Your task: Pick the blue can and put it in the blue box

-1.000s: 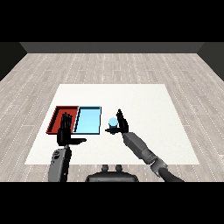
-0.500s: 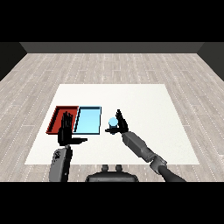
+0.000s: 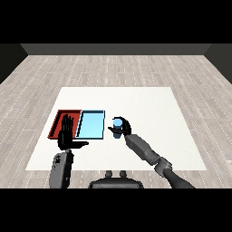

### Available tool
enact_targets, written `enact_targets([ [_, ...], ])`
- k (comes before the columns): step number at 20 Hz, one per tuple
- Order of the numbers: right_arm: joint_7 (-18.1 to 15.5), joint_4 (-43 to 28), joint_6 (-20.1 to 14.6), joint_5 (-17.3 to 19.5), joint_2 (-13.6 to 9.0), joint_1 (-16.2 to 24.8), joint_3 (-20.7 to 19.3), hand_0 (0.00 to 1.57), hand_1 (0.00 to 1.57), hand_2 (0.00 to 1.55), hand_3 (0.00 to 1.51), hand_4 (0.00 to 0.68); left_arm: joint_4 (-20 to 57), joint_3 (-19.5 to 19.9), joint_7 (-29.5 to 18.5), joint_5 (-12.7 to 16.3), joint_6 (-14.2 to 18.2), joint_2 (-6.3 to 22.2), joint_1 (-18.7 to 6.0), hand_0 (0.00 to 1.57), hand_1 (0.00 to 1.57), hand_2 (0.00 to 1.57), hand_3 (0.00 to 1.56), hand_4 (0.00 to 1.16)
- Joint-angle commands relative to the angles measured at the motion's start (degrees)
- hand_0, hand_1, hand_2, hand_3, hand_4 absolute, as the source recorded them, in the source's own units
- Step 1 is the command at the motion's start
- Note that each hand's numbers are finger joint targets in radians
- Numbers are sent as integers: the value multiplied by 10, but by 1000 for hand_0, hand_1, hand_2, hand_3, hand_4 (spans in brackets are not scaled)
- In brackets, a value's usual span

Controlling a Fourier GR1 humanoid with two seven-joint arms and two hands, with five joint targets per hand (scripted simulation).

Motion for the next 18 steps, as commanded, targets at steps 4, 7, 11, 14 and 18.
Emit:
enact_targets([
  [4,29,-38,-51,16,0,11,12,1555,1555,1490,1441,680,0,-2,-19,4,-13,-2,19,0,0,0,0,0],
  [7,13,-33,-33,79,0,14,-21,1540,1540,1475,1424,662,37,-12,-35,-13,-12,-9,15,0,0,0,0,0],
  [11,40,-139,-77,119,-23,50,-11,1494,1494,1454,1411,651,32,-49,-12,-57,23,-28,-9,0,0,0,0,0],
  [14,16,-61,-35,120,-1,-5,-60,1472,1472,1451,1410,649,84,-41,-9,-67,33,-20,-56,0,0,0,0,0],
  [18,48,-96,-52,139,-6,-49,-66,1502,1502,1457,1405,648,64,-93,10,-52,36,-29,-21,0,0,0,0,0],
])
